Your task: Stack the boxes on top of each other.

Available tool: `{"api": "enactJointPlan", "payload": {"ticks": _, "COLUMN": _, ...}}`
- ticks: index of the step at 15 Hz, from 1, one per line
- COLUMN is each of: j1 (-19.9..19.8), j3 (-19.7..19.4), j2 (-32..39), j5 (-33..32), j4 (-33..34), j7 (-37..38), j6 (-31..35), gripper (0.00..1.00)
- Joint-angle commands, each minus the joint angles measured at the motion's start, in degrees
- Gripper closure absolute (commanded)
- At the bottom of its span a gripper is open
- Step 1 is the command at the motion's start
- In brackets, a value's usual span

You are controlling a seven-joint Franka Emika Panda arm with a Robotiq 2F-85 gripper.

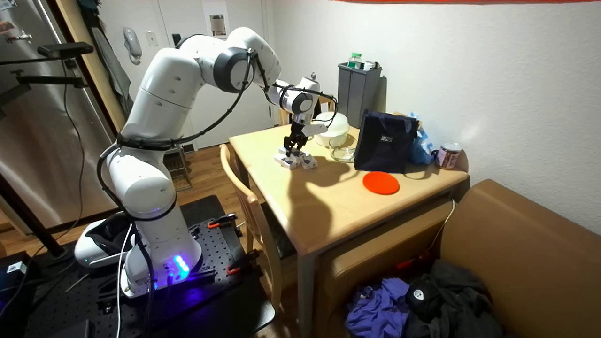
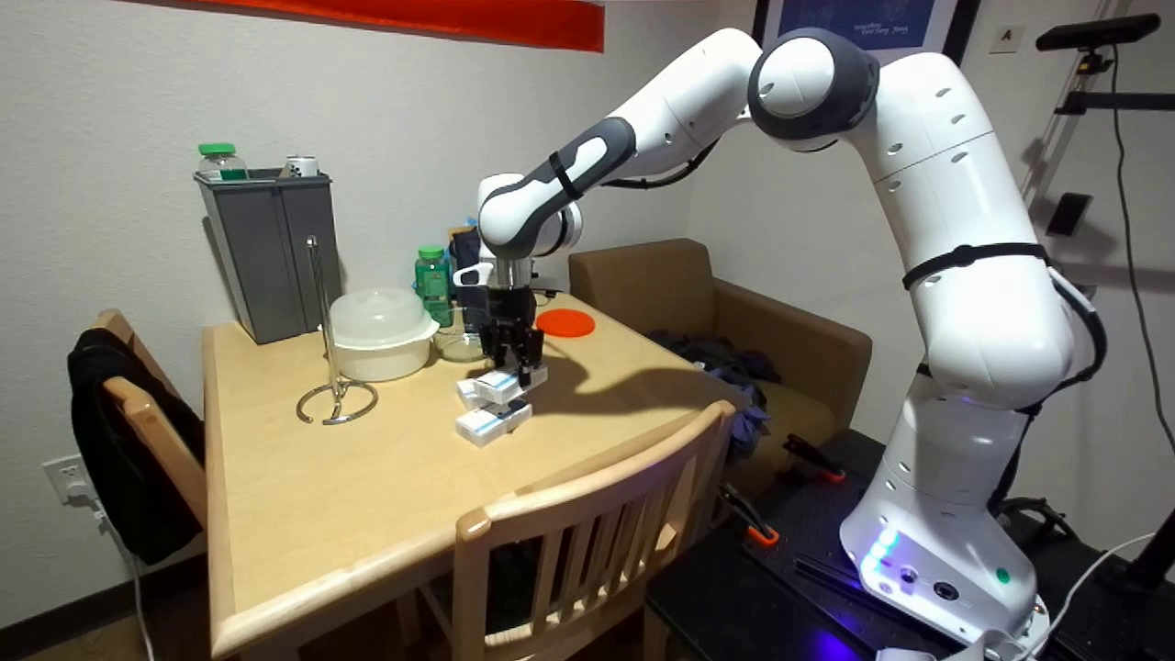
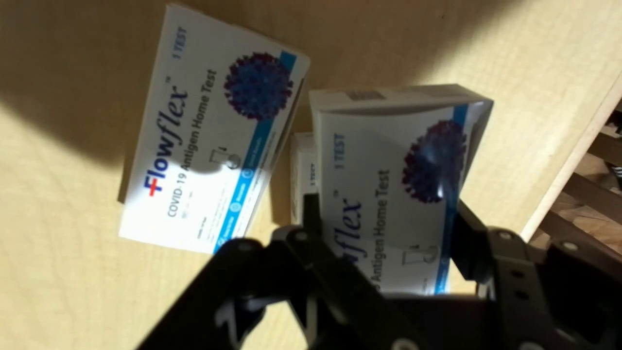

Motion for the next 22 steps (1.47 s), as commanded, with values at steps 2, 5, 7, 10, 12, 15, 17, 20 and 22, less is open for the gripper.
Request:
{"api": "enactJointPlan", "payload": {"ticks": 2, "j1": -0.28, "j3": 0.38, "j2": 0.18, "j5": -0.28, "j4": 0.21, "j7": 0.23, "j6": -0.16, "gripper": 0.37}}
{"api": "enactJointPlan", "payload": {"ticks": 5, "j1": -0.07, "j3": 0.38, "j2": 0.37, "j5": -0.49, "j4": 0.66, "j7": 0.28, "j6": -0.52, "gripper": 0.62}}
{"api": "enactJointPlan", "payload": {"ticks": 7, "j1": 0.52, "j3": 0.49, "j2": 1.09, "j5": -0.91, "j4": 1.79, "j7": 0.39, "j6": -0.98, "gripper": 0.62}}
{"api": "enactJointPlan", "payload": {"ticks": 10, "j1": 1.70, "j3": 0.72, "j2": 2.15, "j5": -1.72, "j4": 3.63, "j7": 0.53, "j6": -1.70, "gripper": 0.61}}
{"api": "enactJointPlan", "payload": {"ticks": 12, "j1": 2.47, "j3": 0.93, "j2": 2.71, "j5": -2.21, "j4": 4.95, "j7": 0.59, "j6": -2.00, "gripper": 0.59}}
{"api": "enactJointPlan", "payload": {"ticks": 15, "j1": 3.36, "j3": 1.23, "j2": 3.88, "j5": -2.46, "j4": 6.80, "j7": 0.35, "j6": -1.98, "gripper": 0.59}}
{"api": "enactJointPlan", "payload": {"ticks": 17, "j1": 3.49, "j3": 1.42, "j2": 4.57, "j5": -1.93, "j4": 7.08, "j7": 0.26, "j6": -1.39, "gripper": 0.58}}
{"api": "enactJointPlan", "payload": {"ticks": 20, "j1": 3.00, "j3": 2.03, "j2": 5.06, "j5": -0.69, "j4": 5.44, "j7": 0.14, "j6": 0.38, "gripper": 0.57}}
{"api": "enactJointPlan", "payload": {"ticks": 22, "j1": 2.59, "j3": 2.43, "j2": 5.54, "j5": 0.07, "j4": 4.35, "j7": 0.06, "j6": 1.64, "gripper": 0.57}}
